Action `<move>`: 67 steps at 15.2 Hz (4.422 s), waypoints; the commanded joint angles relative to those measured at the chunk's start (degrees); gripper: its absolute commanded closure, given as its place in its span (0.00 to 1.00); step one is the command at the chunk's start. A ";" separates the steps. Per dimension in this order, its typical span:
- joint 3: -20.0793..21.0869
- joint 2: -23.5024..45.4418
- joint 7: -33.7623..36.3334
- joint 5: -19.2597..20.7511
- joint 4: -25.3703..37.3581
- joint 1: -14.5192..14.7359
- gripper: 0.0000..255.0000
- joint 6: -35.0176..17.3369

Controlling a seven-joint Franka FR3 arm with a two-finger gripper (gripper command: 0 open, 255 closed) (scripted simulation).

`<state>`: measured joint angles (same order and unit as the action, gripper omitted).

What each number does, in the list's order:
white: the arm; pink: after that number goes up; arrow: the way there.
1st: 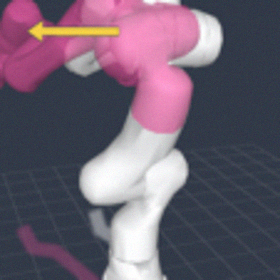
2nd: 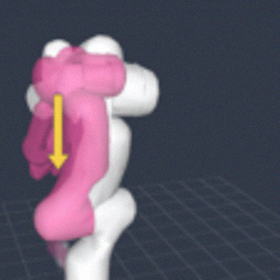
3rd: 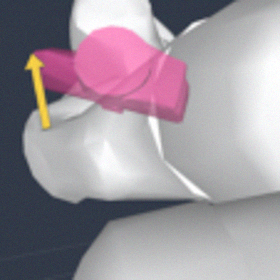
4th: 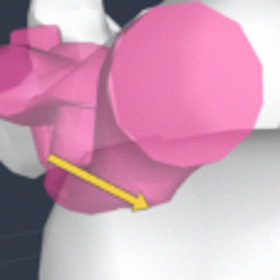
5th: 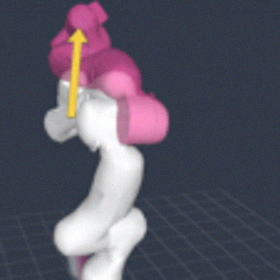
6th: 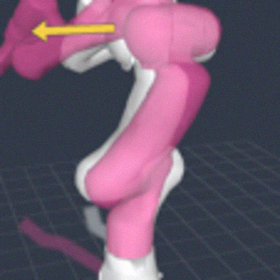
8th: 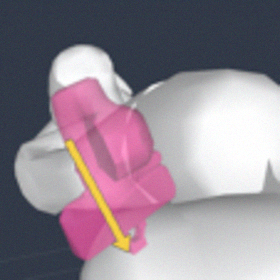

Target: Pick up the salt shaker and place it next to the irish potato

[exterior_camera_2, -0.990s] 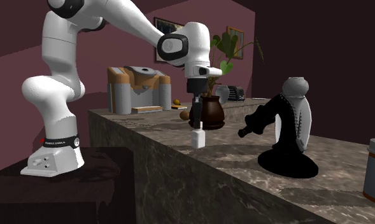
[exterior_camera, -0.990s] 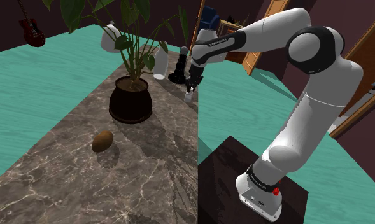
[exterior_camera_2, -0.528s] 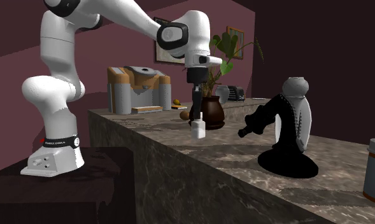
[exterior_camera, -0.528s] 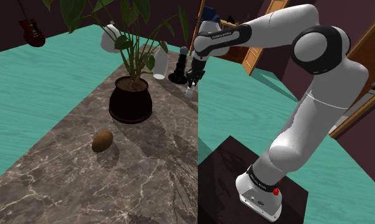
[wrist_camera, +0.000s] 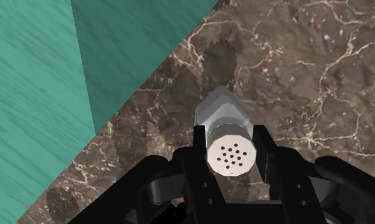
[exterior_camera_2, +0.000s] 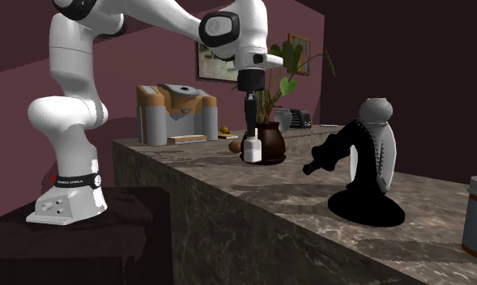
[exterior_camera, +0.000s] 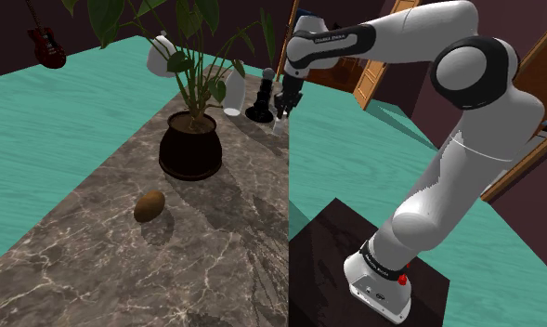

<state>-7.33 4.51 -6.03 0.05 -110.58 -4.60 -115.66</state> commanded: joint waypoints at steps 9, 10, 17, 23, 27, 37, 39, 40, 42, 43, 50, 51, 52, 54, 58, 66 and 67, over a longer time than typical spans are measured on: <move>0.02 -1.45 0.12 0.19 6.07 0.05 1.00 7.53; 0.02 -1.53 0.12 0.20 6.74 0.06 1.00 8.28; 0.62 -2.74 1.42 0.39 9.32 0.74 1.00 12.07; 4.55 -7.42 9.37 0.83 3.78 4.65 1.00 11.28; 7.41 -9.44 14.73 0.72 1.47 7.16 1.00 11.08; 15.04 -10.59 28.33 -0.03 0.34 13.37 1.00 11.23; 16.56 -10.13 31.10 -0.11 0.90 14.64 1.00 11.35; 17.33 -9.82 32.49 -0.13 1.28 15.26 1.00 11.43; 18.87 -9.01 35.29 -0.10 2.24 16.51 1.00 11.61; 19.63 -8.51 36.70 -0.05 2.82 17.14 1.00 11.71; 24.73 -3.40 46.70 1.17 8.81 21.74 1.00 12.88; 25.39 -2.42 48.15 1.49 9.96 22.47 1.00 13.13; 26.05 -1.39 49.60 1.85 11.19 23.21 1.00 13.40; 27.30 0.87 52.49 2.69 13.89 24.75 1.00 14.05; 29.46 6.15 58.19 4.86 20.37 28.25 1.00 15.79; 31.04 13.31 64.42 7.95 26.57 33.00 1.00 15.64; 31.02 13.29 64.45 7.96 25.77 32.94 1.00 14.86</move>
<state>23.71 17.86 58.39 8.01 -83.88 28.42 -99.90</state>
